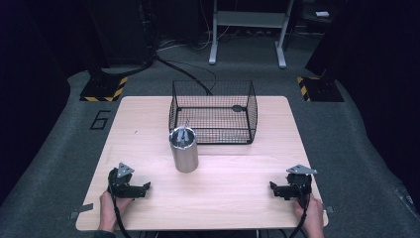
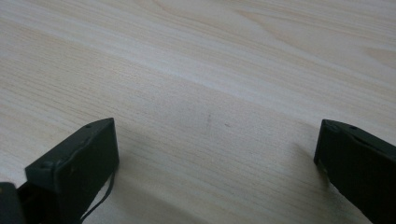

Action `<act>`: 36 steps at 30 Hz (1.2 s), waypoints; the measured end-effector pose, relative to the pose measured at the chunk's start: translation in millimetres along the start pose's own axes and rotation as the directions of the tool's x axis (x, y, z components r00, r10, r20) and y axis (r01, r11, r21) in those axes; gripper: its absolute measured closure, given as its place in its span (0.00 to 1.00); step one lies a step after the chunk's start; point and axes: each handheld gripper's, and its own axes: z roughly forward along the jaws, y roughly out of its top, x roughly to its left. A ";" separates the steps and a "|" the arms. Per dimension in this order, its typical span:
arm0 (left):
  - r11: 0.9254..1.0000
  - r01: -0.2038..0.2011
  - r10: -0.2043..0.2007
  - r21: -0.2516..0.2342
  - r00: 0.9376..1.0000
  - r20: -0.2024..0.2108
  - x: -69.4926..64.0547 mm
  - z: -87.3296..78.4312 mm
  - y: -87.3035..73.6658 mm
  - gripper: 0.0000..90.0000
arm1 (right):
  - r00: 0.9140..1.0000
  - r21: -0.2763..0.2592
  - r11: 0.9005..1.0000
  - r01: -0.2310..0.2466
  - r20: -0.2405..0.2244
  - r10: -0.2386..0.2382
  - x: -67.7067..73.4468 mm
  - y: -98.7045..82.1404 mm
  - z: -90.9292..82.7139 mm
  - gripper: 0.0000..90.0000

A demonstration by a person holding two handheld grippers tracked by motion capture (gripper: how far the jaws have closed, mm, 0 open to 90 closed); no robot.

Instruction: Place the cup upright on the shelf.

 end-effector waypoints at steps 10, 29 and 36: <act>1.000 -0.017 0.018 -0.020 0.999 0.031 -4.1 -2.0 2.5 0.00 | 1.000 0.000 1.000 -0.001 0.000 0.001 0.0 0.0 0.0 0.00; 0.989 -0.061 0.078 -0.133 0.989 0.124 -30.9 -20.9 42.7 0.00 | 1.000 0.003 1.000 0.015 0.000 -0.015 -1.2 0.2 0.0 0.00; 0.986 -0.076 0.100 -0.149 0.982 0.159 -36.4 -21.3 52.2 0.00 | 1.000 0.004 1.000 0.016 0.002 -0.016 -1.1 0.3 0.1 0.00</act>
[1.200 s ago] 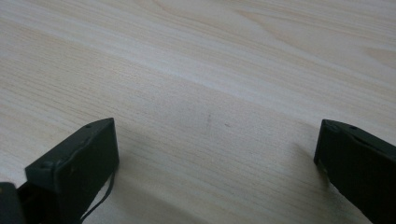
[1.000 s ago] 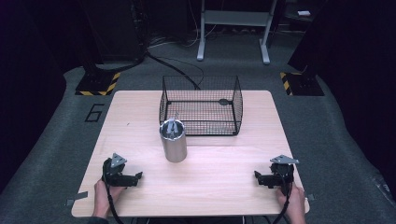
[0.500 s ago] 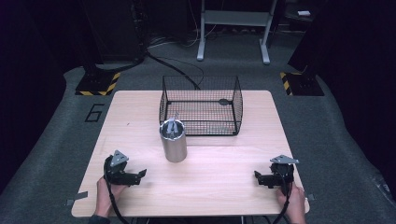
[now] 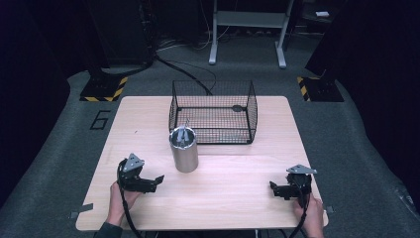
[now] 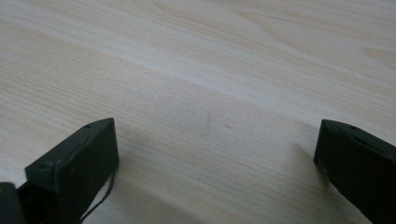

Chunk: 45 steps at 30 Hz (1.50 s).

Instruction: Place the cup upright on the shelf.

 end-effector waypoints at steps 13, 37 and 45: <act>0.997 -0.036 0.041 -0.072 0.997 0.068 -13.4 1.4 35.4 0.00 | 1.000 -0.004 1.000 -0.004 0.000 0.004 0.1 0.4 0.5 0.00; 0.990 -0.024 0.043 -0.142 0.990 0.133 -19.7 26.9 81.3 0.00 | 1.000 -0.005 1.000 -0.003 0.001 0.003 -0.2 0.6 0.8 0.00; 0.988 -0.026 0.047 -0.152 0.990 0.135 -18.9 39.5 89.8 0.00 | 1.000 -0.007 1.000 -0.005 0.002 0.005 0.0 0.6 0.9 0.00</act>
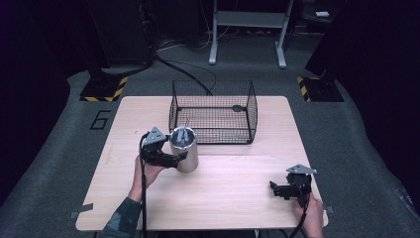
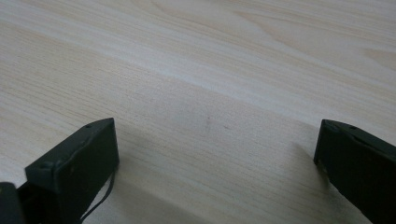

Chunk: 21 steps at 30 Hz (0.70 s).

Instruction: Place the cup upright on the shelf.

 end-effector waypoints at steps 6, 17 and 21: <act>1.000 0.008 -0.007 -0.008 1.000 0.008 1.7 9.6 3.8 0.00 | 1.000 0.001 1.000 -0.005 0.000 0.005 0.4 -0.1 -0.1 0.00; 0.999 0.019 -0.019 -0.045 1.000 0.012 1.3 21.7 3.9 0.00 | 1.000 0.003 1.000 -0.009 0.001 0.009 0.6 -0.1 -0.3 0.00; 0.998 0.019 -0.019 -0.057 1.000 0.002 -1.0 24.9 4.8 0.00 | 1.000 0.001 1.000 -0.005 0.000 0.005 0.4 -0.1 -0.1 0.00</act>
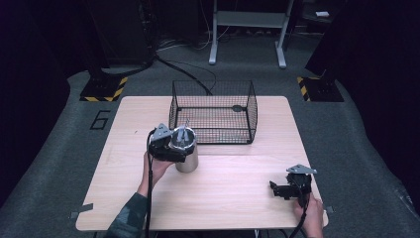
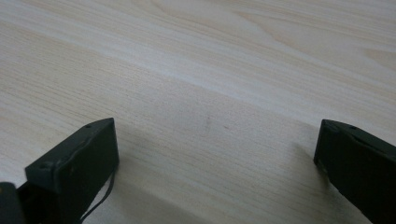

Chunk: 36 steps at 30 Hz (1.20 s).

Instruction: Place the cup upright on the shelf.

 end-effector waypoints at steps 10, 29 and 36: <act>0.999 -0.028 0.028 0.020 0.999 -0.031 -3.2 3.7 0.5 0.02 | 1.000 0.002 1.000 -0.007 0.001 0.007 0.5 -0.1 -0.3 0.00; 0.999 -0.030 0.030 0.014 0.999 -0.015 -5.8 1.6 0.3 0.04 | 1.000 0.000 1.000 0.001 0.000 -0.001 -0.1 0.0 0.0 0.00; 0.999 -0.047 0.047 0.005 0.999 -0.019 -7.1 -4.4 3.7 0.04 | 1.000 0.002 1.000 -0.006 0.001 0.006 0.3 -0.1 -0.2 0.00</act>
